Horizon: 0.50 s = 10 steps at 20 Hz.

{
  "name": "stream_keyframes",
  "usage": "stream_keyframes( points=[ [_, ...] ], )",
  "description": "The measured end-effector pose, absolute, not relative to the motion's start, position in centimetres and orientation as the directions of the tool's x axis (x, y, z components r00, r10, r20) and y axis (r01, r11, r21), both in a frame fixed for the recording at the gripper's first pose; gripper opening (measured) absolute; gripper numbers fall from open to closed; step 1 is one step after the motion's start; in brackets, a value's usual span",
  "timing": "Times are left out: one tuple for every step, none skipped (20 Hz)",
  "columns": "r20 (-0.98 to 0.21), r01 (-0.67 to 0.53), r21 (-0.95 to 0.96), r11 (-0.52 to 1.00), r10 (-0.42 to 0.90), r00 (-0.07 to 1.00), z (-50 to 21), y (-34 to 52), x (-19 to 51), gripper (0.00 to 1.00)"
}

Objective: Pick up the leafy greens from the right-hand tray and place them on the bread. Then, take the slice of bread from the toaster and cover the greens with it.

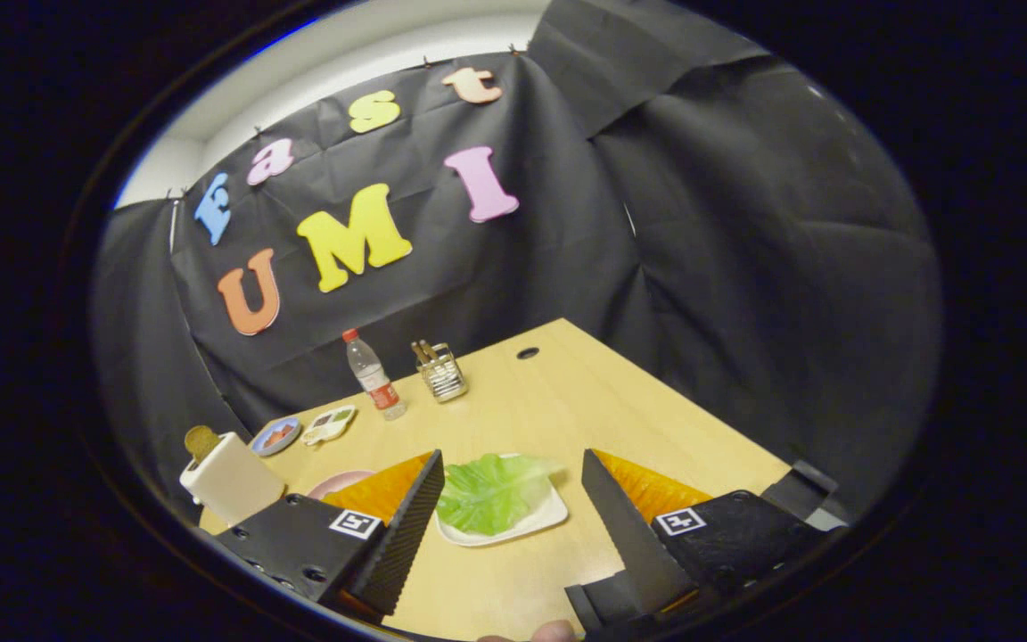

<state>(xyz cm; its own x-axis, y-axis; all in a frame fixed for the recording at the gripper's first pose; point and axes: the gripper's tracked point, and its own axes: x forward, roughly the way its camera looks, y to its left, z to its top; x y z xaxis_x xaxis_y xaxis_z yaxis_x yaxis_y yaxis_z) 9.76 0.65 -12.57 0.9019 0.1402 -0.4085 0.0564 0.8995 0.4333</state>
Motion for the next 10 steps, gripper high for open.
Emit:
stream_keyframes(
  points=[
    [-0.429, 0.069, 0.449, 0.891, 0.147, 0.891, -13.3, 0.6, 10.5, 0.96],
    [-0.445, 0.078, 0.463, 0.883, 0.155, 0.882, -14.0, 0.7, 11.1, 0.96],
    [-0.466, 0.092, 0.479, 0.873, 0.164, 0.870, -14.8, 0.7, 11.8, 0.96],
    [-0.483, 0.107, 0.498, 0.861, 0.172, 0.858, -15.5, 0.6, 12.6, 0.96],
    [-0.504, 0.126, 0.510, 0.851, 0.177, 0.846, -16.4, 0.6, 13.3, 0.96],
    [-0.521, 0.137, 0.520, 0.843, 0.185, 0.833, -17.3, 0.8, 13.9, 0.96],
    [-0.535, 0.145, 0.526, 0.838, 0.193, 0.823, -18.1, 1.0, 14.5, 0.96],
    [-0.547, 0.153, 0.538, 0.829, 0.205, 0.812, -18.9, 1.5, 15.1, 0.96],
    [-0.558, 0.165, 0.555, 0.815, 0.218, 0.801, -19.6, 1.6, 15.6, 0.96],
    [-0.568, 0.181, 0.570, 0.801, 0.225, 0.792, -20.3, 1.8, 16.2, 0.96]
  ],
)
